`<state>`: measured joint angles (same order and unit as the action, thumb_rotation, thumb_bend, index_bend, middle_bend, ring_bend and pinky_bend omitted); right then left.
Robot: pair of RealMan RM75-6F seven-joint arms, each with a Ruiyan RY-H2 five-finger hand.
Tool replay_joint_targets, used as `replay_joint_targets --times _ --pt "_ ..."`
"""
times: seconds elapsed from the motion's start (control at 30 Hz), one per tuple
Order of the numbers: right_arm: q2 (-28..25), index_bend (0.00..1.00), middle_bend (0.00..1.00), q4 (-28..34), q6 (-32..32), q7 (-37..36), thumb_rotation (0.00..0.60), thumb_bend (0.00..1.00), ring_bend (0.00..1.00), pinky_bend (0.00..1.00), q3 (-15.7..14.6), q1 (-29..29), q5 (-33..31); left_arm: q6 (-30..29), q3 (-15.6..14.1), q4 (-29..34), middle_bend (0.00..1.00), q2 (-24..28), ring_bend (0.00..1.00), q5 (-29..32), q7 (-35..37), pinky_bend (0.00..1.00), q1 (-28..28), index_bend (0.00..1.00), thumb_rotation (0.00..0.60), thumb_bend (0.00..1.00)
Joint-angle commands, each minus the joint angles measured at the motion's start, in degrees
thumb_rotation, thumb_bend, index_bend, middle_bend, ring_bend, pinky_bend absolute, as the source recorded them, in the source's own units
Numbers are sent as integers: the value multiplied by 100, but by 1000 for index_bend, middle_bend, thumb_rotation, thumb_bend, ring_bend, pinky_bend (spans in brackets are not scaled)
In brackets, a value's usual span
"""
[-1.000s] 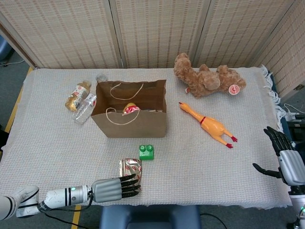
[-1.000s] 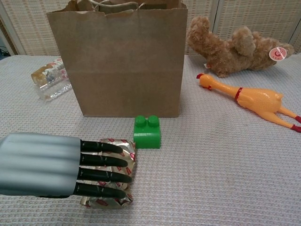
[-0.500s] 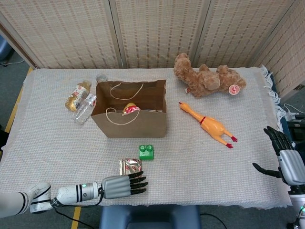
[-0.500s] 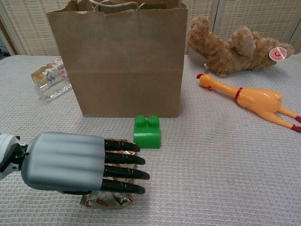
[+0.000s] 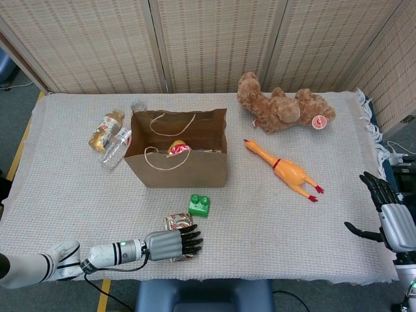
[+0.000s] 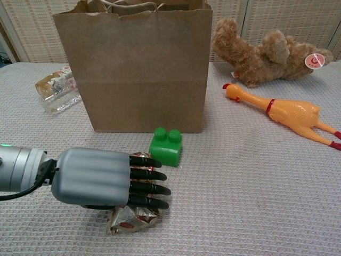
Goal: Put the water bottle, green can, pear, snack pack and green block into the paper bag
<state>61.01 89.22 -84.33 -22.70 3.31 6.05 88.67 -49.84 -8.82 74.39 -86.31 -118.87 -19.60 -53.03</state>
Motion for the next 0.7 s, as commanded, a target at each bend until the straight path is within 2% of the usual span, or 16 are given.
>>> replay_joint_targets --times 0.03,0.1,0.17,0.23,0.37,0.43,0.7 --pt "0 0 0 4 2 2 600 57 0 0 2 1 -3 69 -8 -50 2 -28 0 120 -97 90 29 12 600 402" --pt "-3 0 0 13 6 6 600 57 0 0 3 1 -10 60 -54 -52 38 -11 8 153 -118 153 44 56 600 419" --pt "-5 0 0 15 3 9 600 57 0 0 2 -1 -8 -14 -114 -39 154 15 96 136 -101 268 49 175 600 462" --pt "0 0 0 15 -3 18 600 57 0 0 1 -1 -2 -132 -176 -39 333 45 272 86 -58 433 51 353 600 544" --pt "9 0 0 12 -17 25 600 58 0 0 4 -7 -3 -356 -244 -19 581 160 505 22 -82 588 72 577 600 621" --pt "9 0 0 8 -25 22 600 57 0 0 5 -9 1 -447 -244 90 624 294 553 69 -97 621 104 623 600 645" --pt "8 0 0 -3 -49 -3 600 57 0 0 9 -21 0 -1026 -161 783 638 1338 563 491 -470 637 546 633 600 653"
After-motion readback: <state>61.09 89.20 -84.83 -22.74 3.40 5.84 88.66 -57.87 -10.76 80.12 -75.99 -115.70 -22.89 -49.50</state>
